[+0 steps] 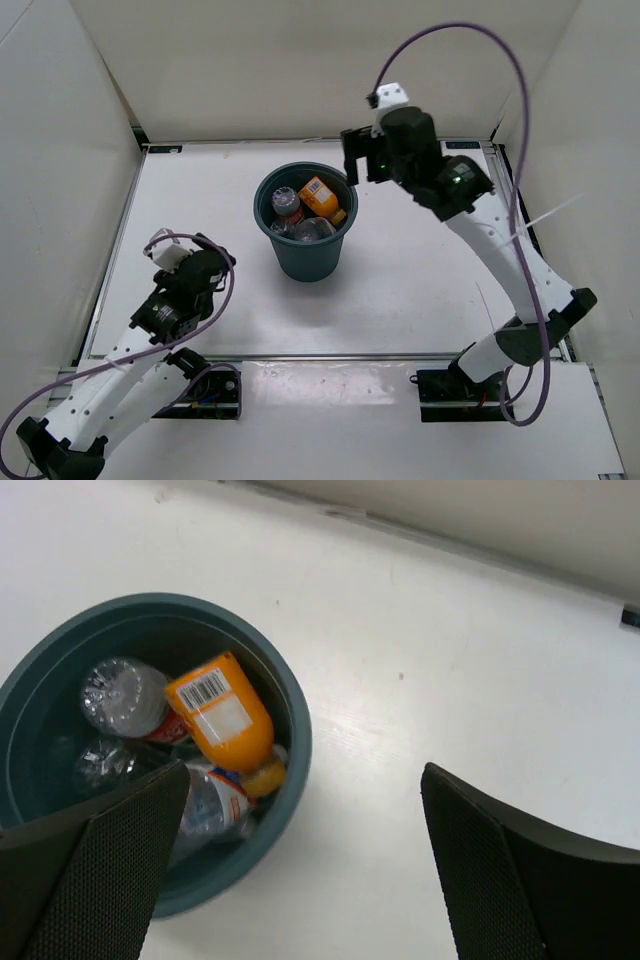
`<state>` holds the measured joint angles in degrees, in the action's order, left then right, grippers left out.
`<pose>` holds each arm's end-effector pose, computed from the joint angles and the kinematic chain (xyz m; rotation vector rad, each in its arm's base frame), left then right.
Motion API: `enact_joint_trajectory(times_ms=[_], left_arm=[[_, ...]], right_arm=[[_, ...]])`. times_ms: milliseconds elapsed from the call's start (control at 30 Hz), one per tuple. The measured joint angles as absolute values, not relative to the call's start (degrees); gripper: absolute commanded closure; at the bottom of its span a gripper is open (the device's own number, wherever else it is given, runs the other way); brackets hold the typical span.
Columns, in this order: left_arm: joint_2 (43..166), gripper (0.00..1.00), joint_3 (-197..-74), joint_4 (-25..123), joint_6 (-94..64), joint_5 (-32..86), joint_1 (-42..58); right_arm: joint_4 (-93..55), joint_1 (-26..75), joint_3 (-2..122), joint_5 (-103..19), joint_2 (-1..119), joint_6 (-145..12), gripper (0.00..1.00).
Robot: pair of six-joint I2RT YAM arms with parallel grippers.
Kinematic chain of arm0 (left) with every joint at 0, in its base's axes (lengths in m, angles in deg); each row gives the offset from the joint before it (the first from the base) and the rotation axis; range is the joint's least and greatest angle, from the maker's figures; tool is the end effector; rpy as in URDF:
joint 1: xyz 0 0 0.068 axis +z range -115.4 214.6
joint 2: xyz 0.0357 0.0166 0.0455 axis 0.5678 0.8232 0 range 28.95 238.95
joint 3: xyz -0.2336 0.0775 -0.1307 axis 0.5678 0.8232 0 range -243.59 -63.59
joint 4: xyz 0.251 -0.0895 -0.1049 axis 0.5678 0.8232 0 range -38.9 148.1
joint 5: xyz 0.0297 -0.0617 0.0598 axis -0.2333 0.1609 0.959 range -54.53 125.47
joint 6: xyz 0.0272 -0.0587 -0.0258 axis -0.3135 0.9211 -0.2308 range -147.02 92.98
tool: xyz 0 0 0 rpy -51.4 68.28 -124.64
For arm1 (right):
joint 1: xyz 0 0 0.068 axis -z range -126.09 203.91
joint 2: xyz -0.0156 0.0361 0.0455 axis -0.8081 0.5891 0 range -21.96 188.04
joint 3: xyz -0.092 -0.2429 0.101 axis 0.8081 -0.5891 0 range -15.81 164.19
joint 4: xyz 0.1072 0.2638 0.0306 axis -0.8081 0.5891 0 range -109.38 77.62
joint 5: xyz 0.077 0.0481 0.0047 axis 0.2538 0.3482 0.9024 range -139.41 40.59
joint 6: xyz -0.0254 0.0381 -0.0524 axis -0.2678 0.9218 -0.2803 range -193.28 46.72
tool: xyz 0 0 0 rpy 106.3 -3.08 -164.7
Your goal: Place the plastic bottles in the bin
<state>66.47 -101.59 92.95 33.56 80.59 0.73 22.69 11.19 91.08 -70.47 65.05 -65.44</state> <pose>0.1571 -0.0571 0.2649 -0.8365 1.8796 -0.1001 0.2770 0.2280 0.4841 -0.3471 1.9062 0.2288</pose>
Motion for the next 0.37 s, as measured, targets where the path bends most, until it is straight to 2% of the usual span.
enact_joint_trajectory(times_ms=[100, 167, 367], left_arm=[[68.09, 0.0, -102.16, 91.18, 29.23, 80.11, 0.73], [69.92, 0.0, -103.01, 90.5, 26.1, 79.39, 0.73], [72.0, 0.0, -105.24, 89.5, 19.94, 80.61, 0.73]], right_arm=[[31.56, 18.62, 96.26, -65.62, 66.03, -60.72, 0.0], [34.77, 25.03, 94.99, -61.18, 66.64, -58.1, 0.0], [36.61, 37.96, 71.02, -44.55, 63.17, -54.47, 0.0]])
